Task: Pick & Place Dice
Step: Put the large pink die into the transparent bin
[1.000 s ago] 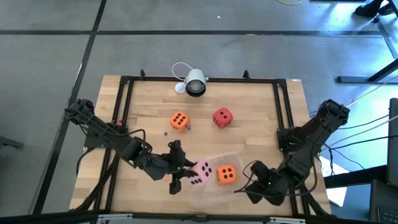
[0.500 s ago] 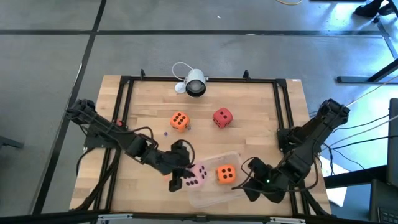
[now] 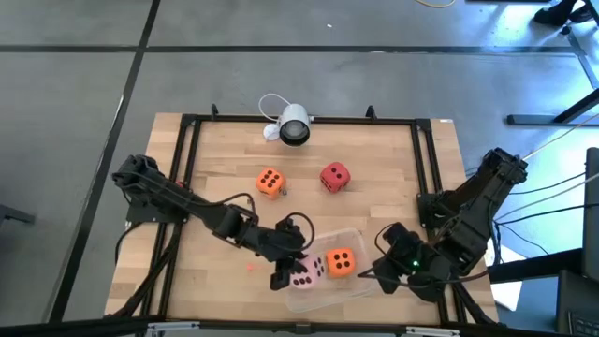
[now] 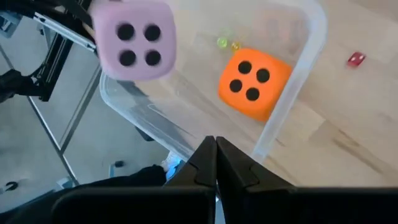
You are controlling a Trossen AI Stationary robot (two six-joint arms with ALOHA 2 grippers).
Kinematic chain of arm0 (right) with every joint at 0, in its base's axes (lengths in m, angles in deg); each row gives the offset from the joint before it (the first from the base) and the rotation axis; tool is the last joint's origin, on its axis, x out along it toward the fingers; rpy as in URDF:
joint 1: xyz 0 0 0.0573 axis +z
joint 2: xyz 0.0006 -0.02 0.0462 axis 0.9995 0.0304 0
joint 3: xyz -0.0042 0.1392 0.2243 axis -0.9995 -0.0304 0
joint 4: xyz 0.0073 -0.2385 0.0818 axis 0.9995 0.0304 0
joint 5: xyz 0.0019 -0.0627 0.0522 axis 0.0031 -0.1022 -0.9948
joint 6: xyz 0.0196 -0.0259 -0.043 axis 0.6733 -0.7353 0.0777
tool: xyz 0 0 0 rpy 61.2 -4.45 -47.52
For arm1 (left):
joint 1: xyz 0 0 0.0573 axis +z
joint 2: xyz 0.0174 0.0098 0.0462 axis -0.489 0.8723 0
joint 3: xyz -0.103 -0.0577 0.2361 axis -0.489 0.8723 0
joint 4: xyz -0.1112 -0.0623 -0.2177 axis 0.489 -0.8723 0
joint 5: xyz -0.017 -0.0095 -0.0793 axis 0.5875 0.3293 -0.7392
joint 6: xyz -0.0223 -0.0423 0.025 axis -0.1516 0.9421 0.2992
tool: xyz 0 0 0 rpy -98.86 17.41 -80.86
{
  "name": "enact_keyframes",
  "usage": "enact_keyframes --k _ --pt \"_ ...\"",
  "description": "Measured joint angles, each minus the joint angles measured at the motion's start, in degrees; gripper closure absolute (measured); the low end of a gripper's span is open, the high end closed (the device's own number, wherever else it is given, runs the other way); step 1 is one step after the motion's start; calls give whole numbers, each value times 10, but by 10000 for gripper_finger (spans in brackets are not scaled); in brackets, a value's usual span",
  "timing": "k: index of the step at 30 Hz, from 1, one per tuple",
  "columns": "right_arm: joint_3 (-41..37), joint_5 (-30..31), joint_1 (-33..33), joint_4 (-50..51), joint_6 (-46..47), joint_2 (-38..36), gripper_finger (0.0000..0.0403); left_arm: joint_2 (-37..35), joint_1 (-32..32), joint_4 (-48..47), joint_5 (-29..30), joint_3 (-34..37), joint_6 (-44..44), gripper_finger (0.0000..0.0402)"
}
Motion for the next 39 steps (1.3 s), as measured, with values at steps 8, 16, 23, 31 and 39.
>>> enact_keyframes --k 8,16,23,31,39 --pt "3 4 0 18 0 0 395 34 12 -1 -25 0 -9 334" --pt "3 14 0 17 2 0 399 35 12 -3 -24 0 -15 336" --pt "3 14 0 17 1 0 394 35 12 -12 -24 0 -17 339" --pt "3 14 0 48 0 0 397 35 12 -25 -23 0 -26 339" --pt "3 8 2 126 14 -1 395 35 12 -31 -23 0 -25 341"
